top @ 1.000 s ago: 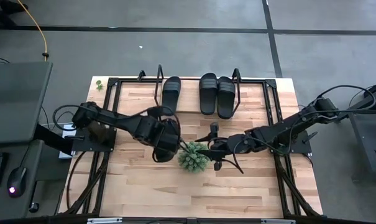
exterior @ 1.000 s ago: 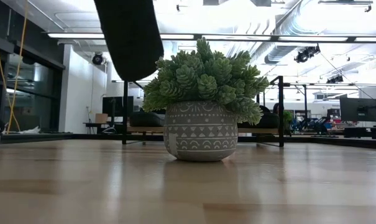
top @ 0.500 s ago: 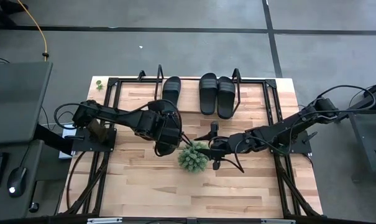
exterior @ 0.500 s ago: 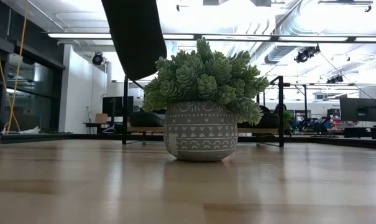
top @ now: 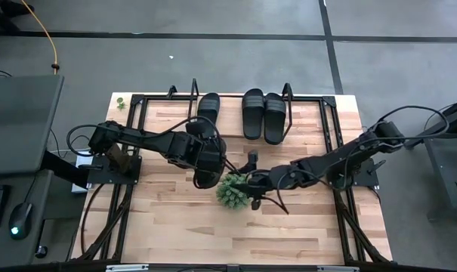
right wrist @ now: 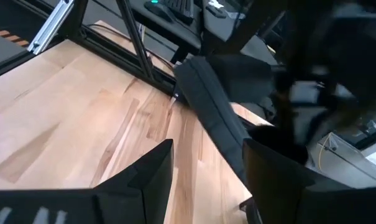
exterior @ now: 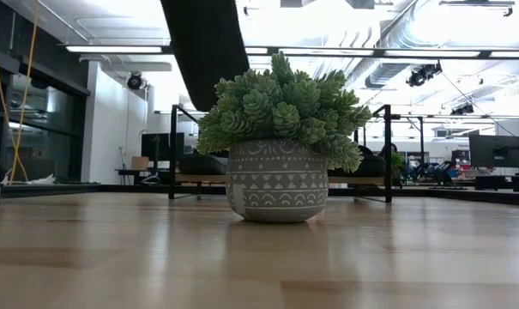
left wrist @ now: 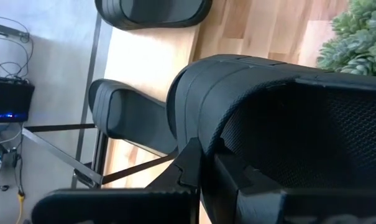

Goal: Pick and place slides into the shelf
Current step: Put the black slide on the shelf

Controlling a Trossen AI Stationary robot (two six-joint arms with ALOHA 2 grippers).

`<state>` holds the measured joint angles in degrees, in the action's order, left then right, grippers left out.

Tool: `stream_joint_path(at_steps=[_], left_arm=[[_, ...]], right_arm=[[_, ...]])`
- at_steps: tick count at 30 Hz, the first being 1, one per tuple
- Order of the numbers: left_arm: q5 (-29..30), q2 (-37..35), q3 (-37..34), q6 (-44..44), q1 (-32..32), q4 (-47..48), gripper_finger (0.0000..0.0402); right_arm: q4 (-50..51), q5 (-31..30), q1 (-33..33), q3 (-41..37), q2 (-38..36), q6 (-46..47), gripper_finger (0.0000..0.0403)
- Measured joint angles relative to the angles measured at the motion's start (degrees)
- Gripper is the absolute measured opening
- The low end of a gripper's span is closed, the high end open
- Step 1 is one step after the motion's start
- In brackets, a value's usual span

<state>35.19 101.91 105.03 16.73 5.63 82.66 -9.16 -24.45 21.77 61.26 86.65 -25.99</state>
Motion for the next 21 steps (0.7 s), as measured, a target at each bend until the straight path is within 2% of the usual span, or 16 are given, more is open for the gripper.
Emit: stream_joint_path(at_steps=[10,21], left_arm=[[-1.4,0.0,0.0,0.0,0.0,-0.1,0.0005],[-3.1,0.0,0.0,0.0,0.0,0.2,0.0005]], right_arm=[[6.3,-0.7,0.2,8.1,7.7,0.0,0.0183],[10.2,-2.1,0.1,10.8,8.0,0.2,0.0183]])
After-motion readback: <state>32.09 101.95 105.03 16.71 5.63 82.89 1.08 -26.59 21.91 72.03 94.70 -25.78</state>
